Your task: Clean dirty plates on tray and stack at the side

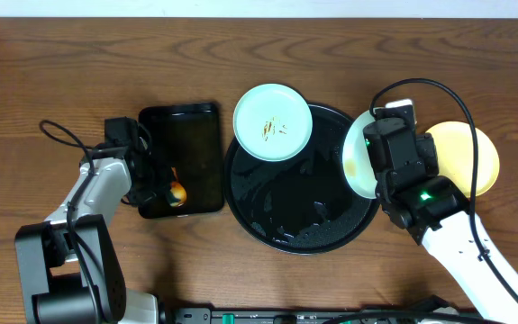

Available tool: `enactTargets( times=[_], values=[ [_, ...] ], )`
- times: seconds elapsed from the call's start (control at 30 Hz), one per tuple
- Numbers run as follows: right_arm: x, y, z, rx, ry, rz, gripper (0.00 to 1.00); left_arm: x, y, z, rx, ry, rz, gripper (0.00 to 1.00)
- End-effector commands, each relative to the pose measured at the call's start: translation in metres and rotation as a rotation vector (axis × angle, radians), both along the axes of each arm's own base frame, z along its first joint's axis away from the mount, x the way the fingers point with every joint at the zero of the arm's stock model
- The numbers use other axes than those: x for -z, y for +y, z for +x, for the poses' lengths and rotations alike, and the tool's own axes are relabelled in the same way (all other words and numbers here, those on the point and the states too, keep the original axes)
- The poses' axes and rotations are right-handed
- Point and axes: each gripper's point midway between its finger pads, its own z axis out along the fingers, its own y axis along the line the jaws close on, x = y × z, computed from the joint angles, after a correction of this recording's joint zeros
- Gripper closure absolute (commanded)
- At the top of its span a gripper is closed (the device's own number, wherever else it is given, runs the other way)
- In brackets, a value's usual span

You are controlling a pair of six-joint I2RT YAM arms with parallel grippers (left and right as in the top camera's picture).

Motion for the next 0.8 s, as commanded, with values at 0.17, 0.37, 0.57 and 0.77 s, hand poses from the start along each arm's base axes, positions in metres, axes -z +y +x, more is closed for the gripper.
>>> enactTargets(
  times=[0.17,0.37,0.57,0.77],
  values=[
    [-0.004,-0.002,-0.003,0.021,-0.019,0.006,0.99,-0.018,-0.039,0.026,0.158,-0.168,-0.213,0.92],
    [-0.002,-0.003,-0.005,0.040,-0.019,0.023,0.99,-0.024,-0.032,0.027,0.129,-0.175,-0.170,0.92],
    [0.008,-0.005,-0.007,0.132,-0.028,0.196,0.99,-0.044,-0.010,0.023,0.109,-0.208,0.011,0.93],
    [0.011,-0.024,-0.003,0.230,-0.043,0.298,0.99,-0.063,-0.014,0.022,0.139,-0.255,0.088,0.92]
  ],
)
